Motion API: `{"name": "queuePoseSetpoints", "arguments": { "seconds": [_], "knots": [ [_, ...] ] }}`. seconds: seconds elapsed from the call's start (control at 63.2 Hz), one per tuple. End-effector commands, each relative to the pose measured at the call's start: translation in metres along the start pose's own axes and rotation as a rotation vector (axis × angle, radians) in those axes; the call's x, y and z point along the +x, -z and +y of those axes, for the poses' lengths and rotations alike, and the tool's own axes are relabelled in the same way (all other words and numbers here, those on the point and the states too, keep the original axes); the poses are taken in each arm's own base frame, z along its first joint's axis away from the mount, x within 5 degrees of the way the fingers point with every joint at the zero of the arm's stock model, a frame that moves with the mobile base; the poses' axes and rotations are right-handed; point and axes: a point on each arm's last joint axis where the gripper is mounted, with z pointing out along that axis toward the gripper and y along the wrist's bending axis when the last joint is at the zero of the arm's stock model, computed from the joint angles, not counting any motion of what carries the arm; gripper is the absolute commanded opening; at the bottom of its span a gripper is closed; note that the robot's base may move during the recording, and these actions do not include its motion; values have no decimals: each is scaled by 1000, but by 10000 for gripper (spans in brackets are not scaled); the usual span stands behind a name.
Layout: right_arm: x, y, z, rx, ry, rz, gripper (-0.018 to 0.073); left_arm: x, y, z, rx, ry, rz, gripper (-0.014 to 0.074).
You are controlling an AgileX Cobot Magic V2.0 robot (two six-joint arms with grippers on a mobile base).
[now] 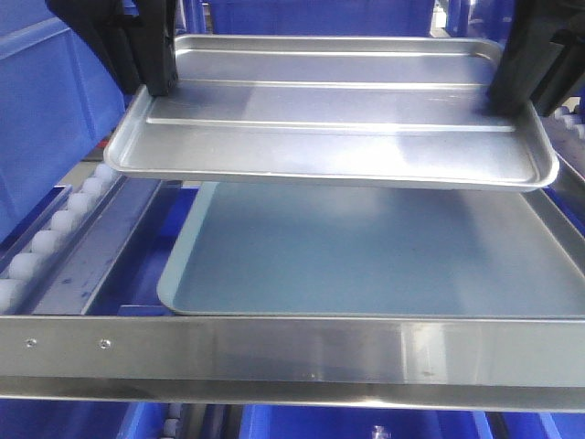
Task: Grab silver tray and stack on right shelf
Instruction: 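Lower the held silver tray onto the larger grey-blue tray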
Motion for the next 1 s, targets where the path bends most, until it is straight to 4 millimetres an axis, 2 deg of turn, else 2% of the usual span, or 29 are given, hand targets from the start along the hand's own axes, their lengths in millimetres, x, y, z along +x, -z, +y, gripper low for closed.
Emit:
{"name": "queuePoseSetpoints", "arguments": {
  "seconds": [0.0, 0.982],
  "knots": [
    [-10, 19, 7, -57, 27, -111, 57, -6, 27, -4, 79, -2, -102, -93],
    [-10, 19, 7, -57, 27, -111, 57, -7, 27, -3, 77, -3, -103, -93]
  ]
}}
